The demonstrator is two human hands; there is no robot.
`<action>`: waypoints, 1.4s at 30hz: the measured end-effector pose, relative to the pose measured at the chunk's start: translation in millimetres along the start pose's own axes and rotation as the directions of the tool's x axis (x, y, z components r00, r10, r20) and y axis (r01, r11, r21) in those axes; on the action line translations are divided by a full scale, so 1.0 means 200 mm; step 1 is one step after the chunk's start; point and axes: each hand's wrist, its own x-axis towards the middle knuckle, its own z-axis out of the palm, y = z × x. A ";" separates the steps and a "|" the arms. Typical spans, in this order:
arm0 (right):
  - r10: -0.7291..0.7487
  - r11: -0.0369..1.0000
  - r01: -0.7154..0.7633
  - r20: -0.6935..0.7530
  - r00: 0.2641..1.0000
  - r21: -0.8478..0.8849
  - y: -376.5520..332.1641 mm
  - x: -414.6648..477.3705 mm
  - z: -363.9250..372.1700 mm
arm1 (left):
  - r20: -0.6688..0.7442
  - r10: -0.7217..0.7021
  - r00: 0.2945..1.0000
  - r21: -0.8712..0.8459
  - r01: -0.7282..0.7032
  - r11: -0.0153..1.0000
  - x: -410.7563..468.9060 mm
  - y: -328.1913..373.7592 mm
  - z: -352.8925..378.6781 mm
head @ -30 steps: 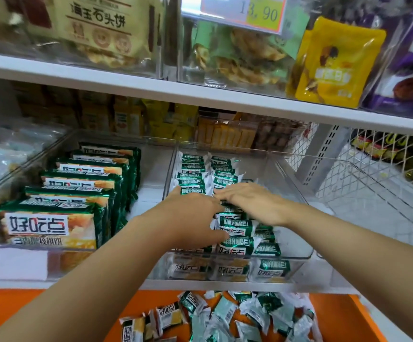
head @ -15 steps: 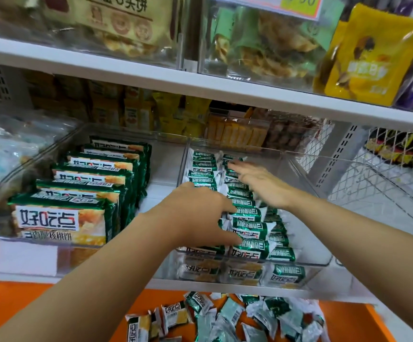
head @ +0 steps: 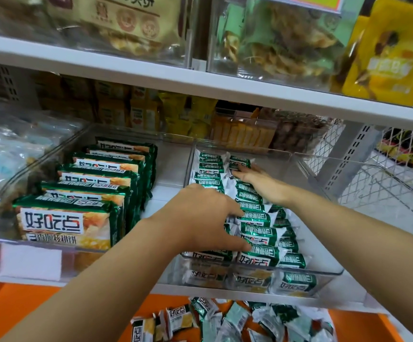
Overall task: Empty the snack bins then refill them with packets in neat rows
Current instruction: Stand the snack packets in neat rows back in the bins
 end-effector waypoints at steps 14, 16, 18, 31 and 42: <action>-0.282 0.947 0.314 -0.304 0.910 0.060 0.08 -0.75 0.15 | 0.010 -0.030 0.999 0.058 0.029 0.998 -0.03 0.04 0.00; -0.250 0.961 0.273 -0.291 0.923 0.041 0.10 -0.77 0.22 | -0.001 -0.037 0.999 0.078 0.037 0.996 -0.03 0.05 0.00; -0.205 0.968 0.239 -0.302 0.931 0.081 0.09 -0.75 0.23 | -0.026 -0.047 0.999 0.084 0.049 0.995 -0.04 0.06 0.01; -0.176 0.953 0.241 -0.314 0.933 0.182 0.09 -0.72 0.23 | 0.009 0.058 0.998 -0.036 -0.057 0.998 -0.07 0.08 0.02; -0.419 0.874 0.486 -0.485 0.767 0.013 0.23 -1.07 0.48 | -0.430 0.475 0.768 0.148 -0.458 0.876 -0.35 0.29 0.48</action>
